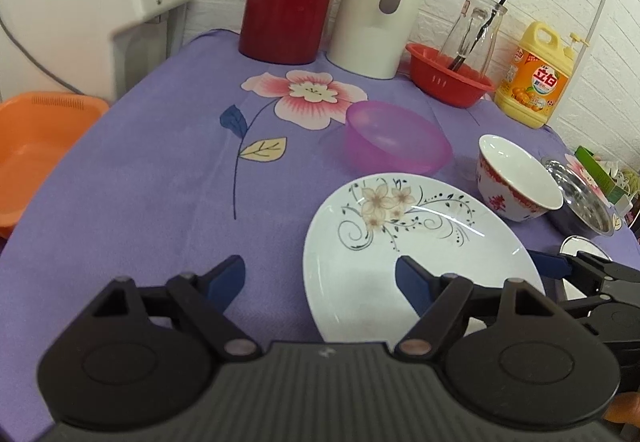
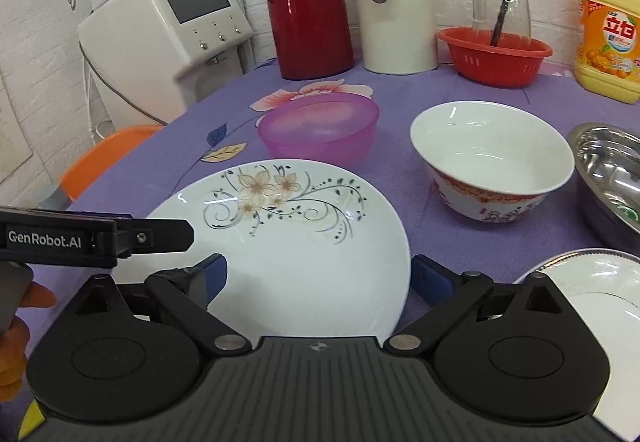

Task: Organize plates and bowls
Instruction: 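Move both grippers to the rim of the white floral plate, then close both grippers on the floral plate rim and lift it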

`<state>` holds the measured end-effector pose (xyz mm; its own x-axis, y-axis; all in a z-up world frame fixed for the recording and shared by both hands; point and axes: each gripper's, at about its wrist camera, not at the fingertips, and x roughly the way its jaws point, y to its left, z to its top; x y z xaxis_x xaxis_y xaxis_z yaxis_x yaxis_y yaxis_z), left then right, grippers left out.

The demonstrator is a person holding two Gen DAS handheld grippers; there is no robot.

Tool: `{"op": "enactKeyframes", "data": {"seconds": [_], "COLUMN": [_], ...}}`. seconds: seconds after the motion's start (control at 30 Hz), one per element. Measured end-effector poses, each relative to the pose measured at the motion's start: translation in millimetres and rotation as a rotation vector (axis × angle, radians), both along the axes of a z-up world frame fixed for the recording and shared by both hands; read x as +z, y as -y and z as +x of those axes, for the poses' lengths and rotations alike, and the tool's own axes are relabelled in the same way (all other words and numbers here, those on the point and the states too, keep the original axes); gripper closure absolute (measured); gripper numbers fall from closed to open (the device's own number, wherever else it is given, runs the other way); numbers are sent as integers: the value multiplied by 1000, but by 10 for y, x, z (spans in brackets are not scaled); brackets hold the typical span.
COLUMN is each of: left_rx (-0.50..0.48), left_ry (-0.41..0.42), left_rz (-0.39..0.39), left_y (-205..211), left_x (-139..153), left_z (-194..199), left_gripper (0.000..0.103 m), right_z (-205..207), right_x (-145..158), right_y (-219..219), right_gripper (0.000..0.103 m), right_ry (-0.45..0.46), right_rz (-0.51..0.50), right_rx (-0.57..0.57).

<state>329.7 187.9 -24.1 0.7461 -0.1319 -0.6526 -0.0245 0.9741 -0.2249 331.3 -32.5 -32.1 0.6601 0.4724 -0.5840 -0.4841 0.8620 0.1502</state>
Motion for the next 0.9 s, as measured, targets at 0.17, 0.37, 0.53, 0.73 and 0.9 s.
{"op": "enactKeyframes", "data": {"seconds": [0.17,0.37,0.53,0.73,0.9], "left_rx": [-26,-38,-61,-134,-95], "left_ry": [-15,-10,-9,11,-10], "left_rz": [16,56,99,86,45], "left_y": [64,105,174,238,246], "left_x": [-69,-90,-102,-96,-32], "left_z": [13,9,6,-23,-5], "left_gripper": [26,26,29,56,60], "right_z": [-73,-37,-73,-95,-113], "right_x": [-9,-30,-69,-74,-14], "right_y": [-3,-84,-100,-42,-87], "right_gripper": [0,0,0,0,0], "right_ry": [-9,-24,-7,43,59], "right_rz": [11,-81,-105,-83,-92], "right_rx": [29,92,114,85,46]}}
